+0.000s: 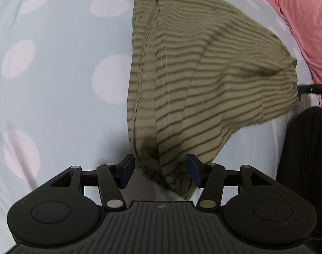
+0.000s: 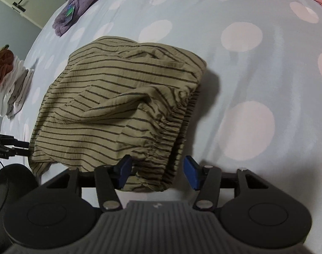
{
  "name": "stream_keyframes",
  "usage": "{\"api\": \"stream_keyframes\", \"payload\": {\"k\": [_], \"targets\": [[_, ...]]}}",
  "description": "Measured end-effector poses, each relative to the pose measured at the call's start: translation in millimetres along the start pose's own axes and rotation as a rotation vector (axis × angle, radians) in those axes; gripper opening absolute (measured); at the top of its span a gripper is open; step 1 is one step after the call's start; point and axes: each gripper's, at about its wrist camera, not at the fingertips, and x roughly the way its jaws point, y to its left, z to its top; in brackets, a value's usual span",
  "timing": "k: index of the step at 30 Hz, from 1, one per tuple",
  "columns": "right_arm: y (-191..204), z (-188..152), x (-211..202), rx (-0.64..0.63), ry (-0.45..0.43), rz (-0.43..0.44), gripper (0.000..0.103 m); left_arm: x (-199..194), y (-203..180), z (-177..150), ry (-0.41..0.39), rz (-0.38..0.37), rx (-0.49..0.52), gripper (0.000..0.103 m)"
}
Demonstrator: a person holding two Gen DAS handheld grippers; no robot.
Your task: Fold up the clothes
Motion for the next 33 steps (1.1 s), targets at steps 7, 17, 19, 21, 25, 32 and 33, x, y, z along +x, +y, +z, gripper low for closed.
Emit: {"api": "stream_keyframes", "payload": {"k": [7, 17, 19, 21, 25, 32, 33], "targets": [[7, 3, 8, -0.001, 0.007, -0.002, 0.057, 16, 1, -10, 0.05, 0.013, 0.047, 0.052], [12, 6, 20, -0.164, 0.075, 0.006, 0.021, 5, -1, 1, 0.004, 0.025, 0.201, 0.003], [9, 8, 12, -0.187, 0.048, 0.013, 0.016, -15, 2, 6, -0.077, 0.072, 0.247, 0.003], [4, 10, -6, -0.201, -0.01, 0.048, 0.012, -43, 3, 7, -0.201, 0.089, 0.298, 0.003], [0, 11, -31, -0.235, -0.066, 0.09, 0.012, -68, -4, -3, -0.308, 0.089, 0.452, 0.003], [0, -2, 14, -0.256, 0.13, 0.073, 0.015, 6, -14, -22, 0.044, 0.101, 0.571, 0.008], [2, -2, 17, -0.259, 0.148, 0.063, 0.023, 8, -11, -21, 0.057, 0.101, 0.556, 0.013]]}}
